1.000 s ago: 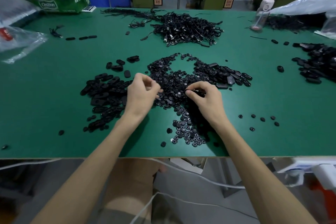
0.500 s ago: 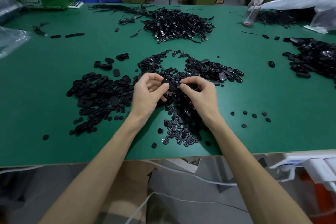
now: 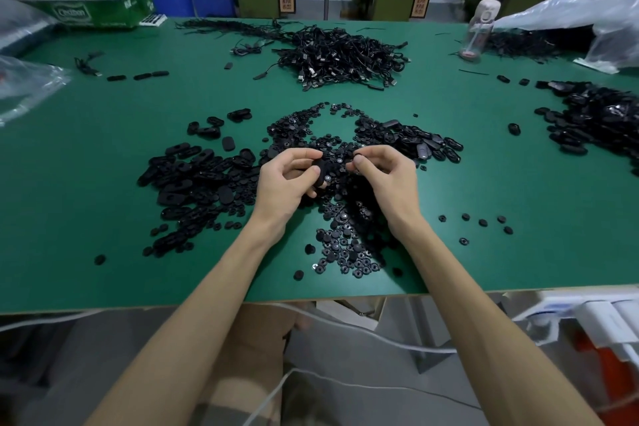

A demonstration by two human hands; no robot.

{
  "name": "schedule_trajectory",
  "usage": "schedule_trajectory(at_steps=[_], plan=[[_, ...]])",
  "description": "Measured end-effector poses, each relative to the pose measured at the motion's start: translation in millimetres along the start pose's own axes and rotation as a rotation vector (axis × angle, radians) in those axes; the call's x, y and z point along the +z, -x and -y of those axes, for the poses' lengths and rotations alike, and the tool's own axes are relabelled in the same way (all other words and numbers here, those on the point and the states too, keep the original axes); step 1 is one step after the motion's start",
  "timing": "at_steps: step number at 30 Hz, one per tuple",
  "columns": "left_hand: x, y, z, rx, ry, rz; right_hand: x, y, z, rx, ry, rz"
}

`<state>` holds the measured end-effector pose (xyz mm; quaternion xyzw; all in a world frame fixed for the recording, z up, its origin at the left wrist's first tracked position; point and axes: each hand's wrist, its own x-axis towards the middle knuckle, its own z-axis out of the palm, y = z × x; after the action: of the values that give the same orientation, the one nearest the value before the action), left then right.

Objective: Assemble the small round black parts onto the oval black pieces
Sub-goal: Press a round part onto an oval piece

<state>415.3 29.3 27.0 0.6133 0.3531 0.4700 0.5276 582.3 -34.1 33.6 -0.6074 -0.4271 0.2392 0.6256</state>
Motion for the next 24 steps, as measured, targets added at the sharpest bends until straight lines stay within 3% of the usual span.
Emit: schedule_trajectory(at_steps=[3,5,8,13,24], plan=[[-0.3,-0.6,0.9,-0.007,-0.019,0.015,0.9,-10.9,3.5,0.059,-0.205,-0.058],[0.0,-0.8,1.6,-0.002,-0.029,0.024,-1.4,-18.0,5.5,0.151,-0.465,-0.133],[-0.9,-0.9,2.1,-0.006,-0.024,0.013,-7.8,-22.2,6.6,0.259,-0.744,-0.106],[-1.4,-0.6,0.6,0.003,-0.010,0.014,-18.6,-15.1,6.7,0.189,-0.658,-0.067],[-1.2,-0.9,2.4,-0.011,-0.072,0.041,-46.2,-12.0,1.9,0.269,-0.878,-0.115]])
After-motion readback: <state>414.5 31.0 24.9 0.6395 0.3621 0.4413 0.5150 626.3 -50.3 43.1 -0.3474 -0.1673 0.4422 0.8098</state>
